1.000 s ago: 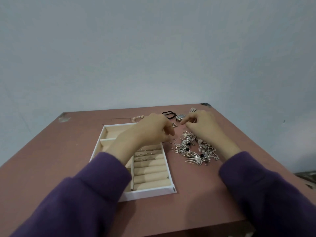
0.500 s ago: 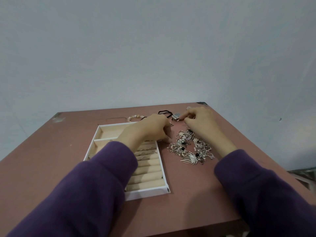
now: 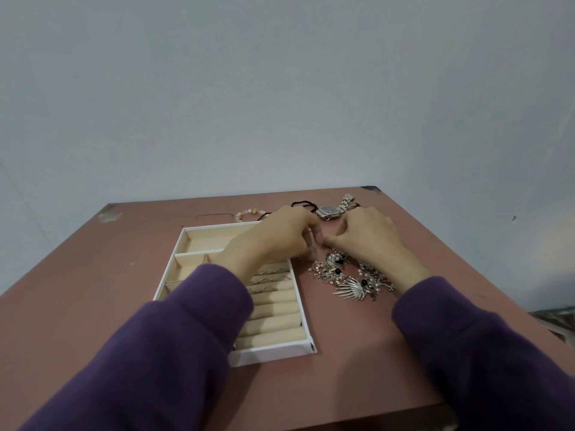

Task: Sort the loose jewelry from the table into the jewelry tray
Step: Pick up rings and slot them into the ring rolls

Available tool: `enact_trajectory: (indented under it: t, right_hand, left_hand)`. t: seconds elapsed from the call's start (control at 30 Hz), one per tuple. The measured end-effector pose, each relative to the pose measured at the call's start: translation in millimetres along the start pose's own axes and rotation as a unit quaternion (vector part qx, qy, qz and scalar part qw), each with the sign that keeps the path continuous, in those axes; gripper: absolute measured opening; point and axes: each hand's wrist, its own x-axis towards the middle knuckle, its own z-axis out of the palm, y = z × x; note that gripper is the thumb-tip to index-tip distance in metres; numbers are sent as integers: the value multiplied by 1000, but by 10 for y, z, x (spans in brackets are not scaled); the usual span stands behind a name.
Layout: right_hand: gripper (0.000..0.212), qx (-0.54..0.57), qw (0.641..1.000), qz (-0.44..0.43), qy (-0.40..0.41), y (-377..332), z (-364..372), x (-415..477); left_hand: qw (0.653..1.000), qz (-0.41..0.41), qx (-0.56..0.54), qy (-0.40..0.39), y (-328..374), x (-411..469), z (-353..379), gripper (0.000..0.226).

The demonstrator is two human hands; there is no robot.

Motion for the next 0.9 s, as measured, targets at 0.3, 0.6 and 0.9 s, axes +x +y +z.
enact_trajectory:
  t: [0.3,0.6,0.9]
  right_hand:
    - [33,69,996,33,-44,-3,10,42]
    - [24,85,995,17,-41,-12,-34,3]
    - [37,65,995,36,-65,6,-50,8]
  left_hand:
    - [999,12,22,26,-6,-16,-3,21]
    - [999,10,-14,51,10,-71,-74,21]
    - [998,15,-1,59,-32,-61,-76,22]
